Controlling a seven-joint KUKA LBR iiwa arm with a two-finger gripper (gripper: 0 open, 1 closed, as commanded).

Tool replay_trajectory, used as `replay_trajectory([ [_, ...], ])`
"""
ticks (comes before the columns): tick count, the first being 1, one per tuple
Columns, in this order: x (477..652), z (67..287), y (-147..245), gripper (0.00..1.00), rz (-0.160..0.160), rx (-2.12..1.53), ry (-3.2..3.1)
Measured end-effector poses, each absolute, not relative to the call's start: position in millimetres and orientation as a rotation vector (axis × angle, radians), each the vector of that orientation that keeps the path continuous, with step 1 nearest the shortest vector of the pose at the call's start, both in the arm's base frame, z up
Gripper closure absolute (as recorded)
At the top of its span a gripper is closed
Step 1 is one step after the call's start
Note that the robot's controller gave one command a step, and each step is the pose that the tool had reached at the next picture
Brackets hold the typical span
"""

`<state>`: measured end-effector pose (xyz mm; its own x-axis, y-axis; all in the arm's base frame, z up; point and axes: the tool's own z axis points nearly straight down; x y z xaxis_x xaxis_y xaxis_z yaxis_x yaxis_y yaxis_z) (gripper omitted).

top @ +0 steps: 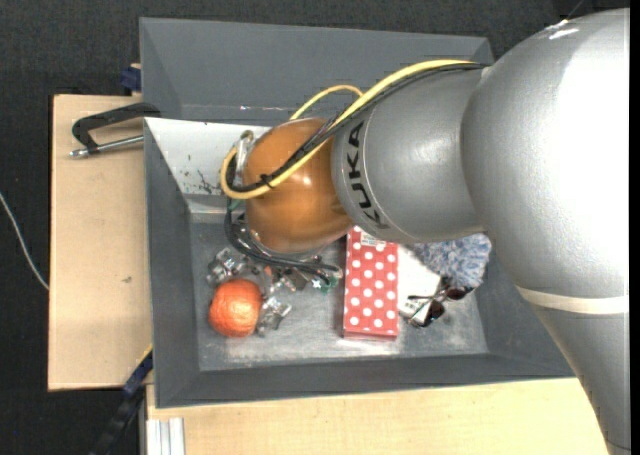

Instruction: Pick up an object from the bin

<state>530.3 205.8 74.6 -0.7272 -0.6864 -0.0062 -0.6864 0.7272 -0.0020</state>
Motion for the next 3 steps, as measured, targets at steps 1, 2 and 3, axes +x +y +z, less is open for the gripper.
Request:
replay_trajectory([
  [1,530.4,74.6,205.7,1.00,0.001,-1.157,2.913],
  [2,530.4,74.6,205.6,1.00,0.001,-1.157,2.913],
  [3,530.5,74.6,205.5,1.00,0.001,-1.157,2.913],
])
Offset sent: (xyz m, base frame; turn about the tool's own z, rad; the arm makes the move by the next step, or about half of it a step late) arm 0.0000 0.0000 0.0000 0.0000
